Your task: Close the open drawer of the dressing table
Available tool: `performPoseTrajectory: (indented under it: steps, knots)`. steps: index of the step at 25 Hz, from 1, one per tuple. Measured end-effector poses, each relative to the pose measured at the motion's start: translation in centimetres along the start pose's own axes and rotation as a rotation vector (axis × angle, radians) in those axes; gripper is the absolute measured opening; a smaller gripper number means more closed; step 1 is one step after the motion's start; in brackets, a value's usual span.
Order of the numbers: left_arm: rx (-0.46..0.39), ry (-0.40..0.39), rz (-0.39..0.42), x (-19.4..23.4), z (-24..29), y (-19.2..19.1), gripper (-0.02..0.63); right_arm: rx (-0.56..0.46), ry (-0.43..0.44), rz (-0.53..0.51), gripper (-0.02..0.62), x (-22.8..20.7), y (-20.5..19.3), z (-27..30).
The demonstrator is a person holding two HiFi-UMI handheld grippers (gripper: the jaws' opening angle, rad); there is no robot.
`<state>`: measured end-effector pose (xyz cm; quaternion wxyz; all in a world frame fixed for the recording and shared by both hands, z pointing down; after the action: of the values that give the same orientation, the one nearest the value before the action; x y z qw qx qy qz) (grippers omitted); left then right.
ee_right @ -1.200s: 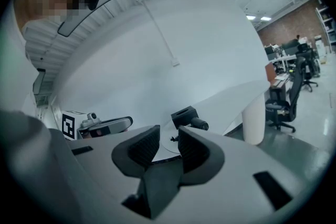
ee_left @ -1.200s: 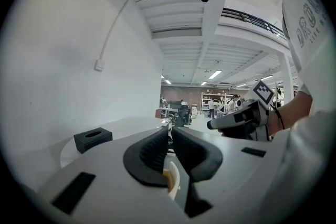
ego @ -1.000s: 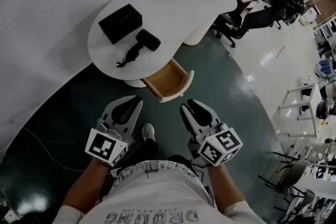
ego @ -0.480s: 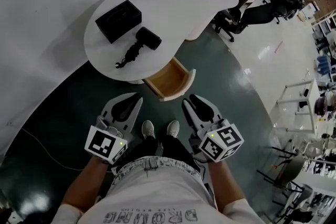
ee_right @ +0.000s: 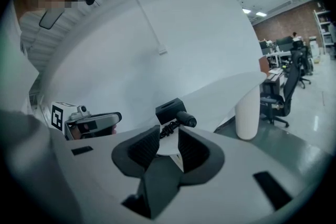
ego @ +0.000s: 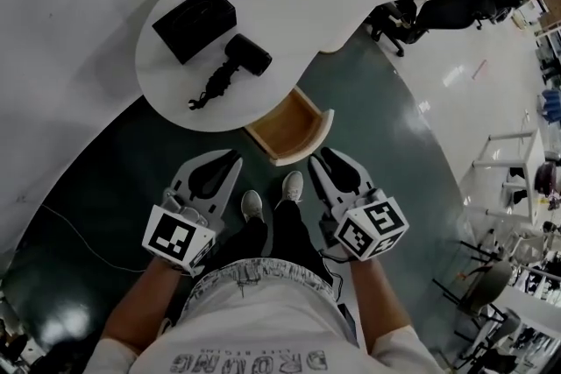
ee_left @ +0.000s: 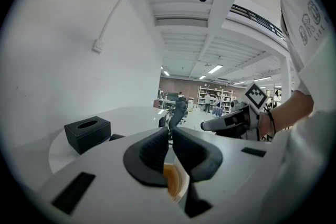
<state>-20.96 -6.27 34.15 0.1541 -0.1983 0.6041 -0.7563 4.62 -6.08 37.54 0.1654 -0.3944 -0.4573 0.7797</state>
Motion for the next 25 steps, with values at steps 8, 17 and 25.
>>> performPoseTrajectory:
  steps: [8,17,25]
  knots:
    - [0.1,-0.017,0.028,-1.0,4.2,-1.6,0.04,0.059,-0.061,0.036,0.12,-6.9,-2.5,0.1]
    - [0.213,-0.022,0.041,-2.6,8.6,-4.9,0.04,0.133,-0.097,0.122,0.12,-14.1,-7.8,0.1]
    - [0.328,-0.007,0.049,-3.8,9.8,-7.4,0.04,0.235,-0.092,0.189,0.12,-19.0,-15.3,1.2]
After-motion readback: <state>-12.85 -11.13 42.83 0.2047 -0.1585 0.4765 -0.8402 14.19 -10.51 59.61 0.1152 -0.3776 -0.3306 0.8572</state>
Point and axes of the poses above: the fingertips, and each gripper's own axes: z forward along the fingers, x to its left, y out of its top, the point moved 9 cm from there along -z, backward along the fingers, and after that the axes turned 14 degrees about y, right-handed, at the moved point
